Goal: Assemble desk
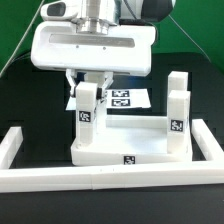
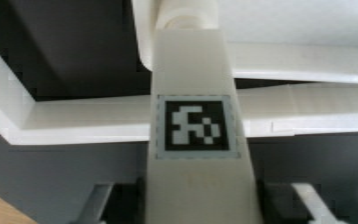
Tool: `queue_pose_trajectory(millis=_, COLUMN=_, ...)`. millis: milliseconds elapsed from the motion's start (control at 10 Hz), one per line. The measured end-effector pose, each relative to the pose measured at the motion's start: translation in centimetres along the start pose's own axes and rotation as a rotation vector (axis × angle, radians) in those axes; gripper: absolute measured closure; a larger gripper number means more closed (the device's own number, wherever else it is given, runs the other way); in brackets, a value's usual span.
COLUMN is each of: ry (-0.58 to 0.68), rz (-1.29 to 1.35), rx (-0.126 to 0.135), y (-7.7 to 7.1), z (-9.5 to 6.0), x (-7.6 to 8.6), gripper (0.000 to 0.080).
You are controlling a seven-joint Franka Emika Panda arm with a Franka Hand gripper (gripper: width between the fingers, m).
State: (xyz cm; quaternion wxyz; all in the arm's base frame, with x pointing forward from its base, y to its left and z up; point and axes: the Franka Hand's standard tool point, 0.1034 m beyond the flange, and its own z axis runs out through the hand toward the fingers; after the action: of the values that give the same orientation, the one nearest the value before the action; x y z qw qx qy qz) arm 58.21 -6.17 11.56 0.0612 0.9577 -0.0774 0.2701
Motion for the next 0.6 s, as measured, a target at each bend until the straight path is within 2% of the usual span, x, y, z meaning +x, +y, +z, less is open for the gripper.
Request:
queue_pose_trajectory(millis=200, ry=0.000, rz=-0.001, rx=0.000, y=0.00, z=0.01, x=0.00, gripper=0.0506)
queue_pose_trajectory(millis=300, ry=-0.001, rz=-0.002, rx=0.000, y=0.00, z=0.01, x=0.00, gripper=0.0289)
queue_pose_trajectory(millis=400, ry=-0.001, rz=-0.002, rx=0.000, y=0.00, z=0.01, x=0.00, gripper=0.0289)
queue_pose_trajectory(millis=500, ry=-0.001, rz=-0.003, rx=0.000, y=0.00, z=0.01, x=0.00, gripper=0.0176)
queue_pose_trajectory(millis=600, ry=-0.001, rz=-0.003, rx=0.000, y=0.00, z=0.01, x=0.00, gripper=0.0157)
